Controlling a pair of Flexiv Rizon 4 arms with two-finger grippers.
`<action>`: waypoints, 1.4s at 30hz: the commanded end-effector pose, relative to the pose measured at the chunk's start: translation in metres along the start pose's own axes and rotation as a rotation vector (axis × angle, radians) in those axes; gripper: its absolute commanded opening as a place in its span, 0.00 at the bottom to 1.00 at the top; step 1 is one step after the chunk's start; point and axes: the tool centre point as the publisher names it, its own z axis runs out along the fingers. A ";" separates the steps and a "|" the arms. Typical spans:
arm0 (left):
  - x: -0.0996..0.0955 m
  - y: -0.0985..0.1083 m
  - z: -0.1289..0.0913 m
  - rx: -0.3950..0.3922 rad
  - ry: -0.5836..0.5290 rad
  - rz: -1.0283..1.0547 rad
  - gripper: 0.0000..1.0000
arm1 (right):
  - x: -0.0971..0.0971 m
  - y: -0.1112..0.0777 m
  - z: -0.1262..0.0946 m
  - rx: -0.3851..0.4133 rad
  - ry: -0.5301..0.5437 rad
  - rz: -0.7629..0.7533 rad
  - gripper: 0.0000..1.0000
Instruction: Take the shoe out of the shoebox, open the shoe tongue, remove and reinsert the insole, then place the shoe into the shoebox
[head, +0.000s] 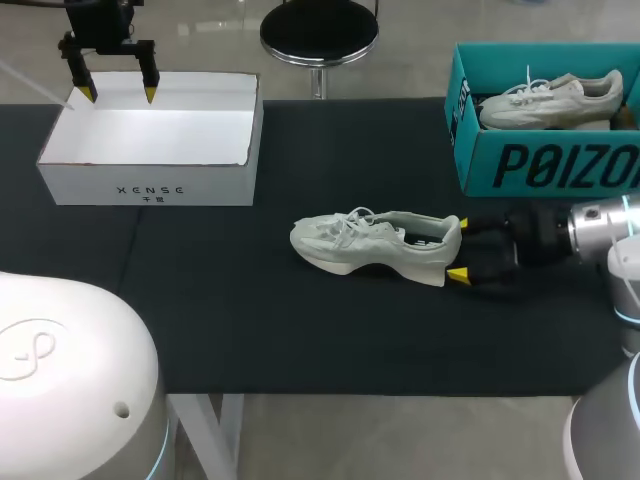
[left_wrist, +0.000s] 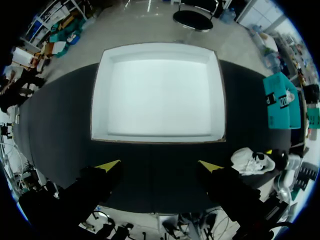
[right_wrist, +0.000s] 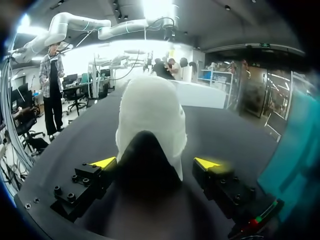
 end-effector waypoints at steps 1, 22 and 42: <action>0.000 0.000 0.000 0.000 0.000 0.000 1.00 | -0.007 -0.002 0.005 0.002 0.005 -0.002 1.00; 0.000 0.000 0.000 0.000 0.000 0.000 1.00 | -0.009 0.001 0.010 -0.003 0.021 -0.007 1.00; 0.000 0.000 0.000 0.000 0.000 0.000 1.00 | -0.002 0.002 0.017 0.005 0.019 0.025 1.00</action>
